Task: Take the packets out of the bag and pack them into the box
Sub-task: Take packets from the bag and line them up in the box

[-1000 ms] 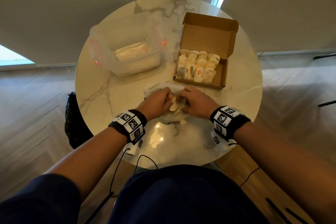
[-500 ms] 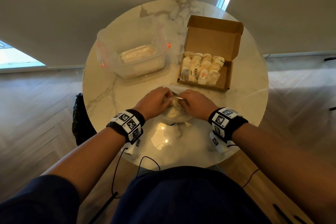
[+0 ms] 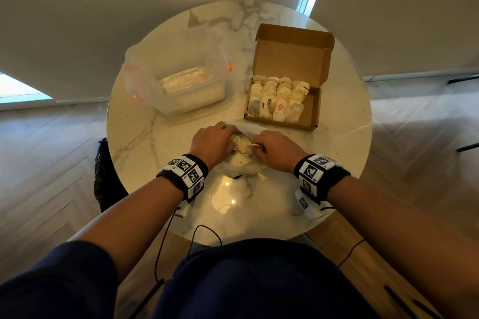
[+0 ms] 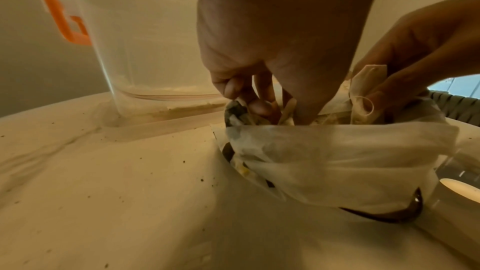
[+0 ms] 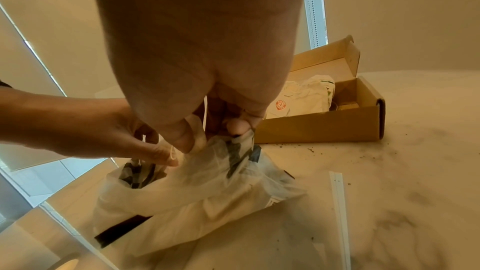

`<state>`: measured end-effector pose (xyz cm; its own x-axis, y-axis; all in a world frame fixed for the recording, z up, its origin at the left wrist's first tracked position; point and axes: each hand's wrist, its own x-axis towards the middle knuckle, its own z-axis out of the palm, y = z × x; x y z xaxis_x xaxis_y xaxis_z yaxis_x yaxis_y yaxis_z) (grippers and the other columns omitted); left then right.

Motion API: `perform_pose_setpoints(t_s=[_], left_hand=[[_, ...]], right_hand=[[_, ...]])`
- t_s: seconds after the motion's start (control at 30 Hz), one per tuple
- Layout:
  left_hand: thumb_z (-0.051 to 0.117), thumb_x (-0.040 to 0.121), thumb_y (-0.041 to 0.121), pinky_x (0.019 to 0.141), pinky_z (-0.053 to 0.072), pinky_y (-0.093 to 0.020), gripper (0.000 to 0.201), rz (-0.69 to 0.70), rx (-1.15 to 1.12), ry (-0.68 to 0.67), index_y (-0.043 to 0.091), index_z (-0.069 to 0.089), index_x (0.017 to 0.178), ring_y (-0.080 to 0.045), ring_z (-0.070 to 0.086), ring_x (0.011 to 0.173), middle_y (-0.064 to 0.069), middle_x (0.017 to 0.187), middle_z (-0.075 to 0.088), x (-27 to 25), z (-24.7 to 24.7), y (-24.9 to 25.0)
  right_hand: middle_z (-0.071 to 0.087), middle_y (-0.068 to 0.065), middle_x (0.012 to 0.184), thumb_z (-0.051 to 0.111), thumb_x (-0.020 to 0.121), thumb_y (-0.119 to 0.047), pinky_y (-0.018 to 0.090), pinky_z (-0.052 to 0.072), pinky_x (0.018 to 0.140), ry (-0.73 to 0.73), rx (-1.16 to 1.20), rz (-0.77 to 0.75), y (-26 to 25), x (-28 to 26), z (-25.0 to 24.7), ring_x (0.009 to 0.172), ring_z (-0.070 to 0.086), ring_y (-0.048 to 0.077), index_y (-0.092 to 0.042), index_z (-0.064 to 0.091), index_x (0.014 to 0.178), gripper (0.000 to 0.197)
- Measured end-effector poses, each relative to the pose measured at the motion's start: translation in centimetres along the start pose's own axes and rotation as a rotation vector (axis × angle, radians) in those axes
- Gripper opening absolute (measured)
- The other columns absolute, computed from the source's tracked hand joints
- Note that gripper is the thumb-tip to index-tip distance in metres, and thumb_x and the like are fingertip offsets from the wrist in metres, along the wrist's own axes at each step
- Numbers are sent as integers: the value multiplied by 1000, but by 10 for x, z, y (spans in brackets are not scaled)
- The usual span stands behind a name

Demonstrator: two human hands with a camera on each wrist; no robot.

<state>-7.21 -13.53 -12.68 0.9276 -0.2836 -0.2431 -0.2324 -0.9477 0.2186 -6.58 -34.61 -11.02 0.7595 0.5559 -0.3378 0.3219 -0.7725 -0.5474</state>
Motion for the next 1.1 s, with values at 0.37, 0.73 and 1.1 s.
perform_pose_setpoints(t_s=[0.37, 0.73, 1.1], left_hand=[[57, 94, 17, 74, 50, -37, 17, 2, -362, -28, 15, 57, 111, -21, 61, 85, -3, 96, 67, -15, -19, -15], [56, 88, 1, 83, 46, -31, 24, 143, -240, -202, 19, 70, 96, -19, 54, 97, -1, 109, 56, -19, -21, -9], [67, 90, 16, 81, 40, -25, 30, 277, -300, -53, 20, 62, 119, -7, 50, 93, 6, 108, 60, -15, -19, 6]], right_hand=[[65, 6, 85, 59, 96, -20, 35, 45, 66, 163, 87, -20, 13, -2, -3, 75, 56, 20, -10, 67, 92, 13], [65, 0, 82, 61, 97, -30, 35, 48, 66, 196, 127, 9, 10, -10, -10, 73, 58, 17, -14, 68, 95, 18], [68, 4, 84, 58, 98, -33, 41, 49, 71, 167, 114, 14, 13, -19, -12, 75, 58, 19, -12, 69, 92, 25]])
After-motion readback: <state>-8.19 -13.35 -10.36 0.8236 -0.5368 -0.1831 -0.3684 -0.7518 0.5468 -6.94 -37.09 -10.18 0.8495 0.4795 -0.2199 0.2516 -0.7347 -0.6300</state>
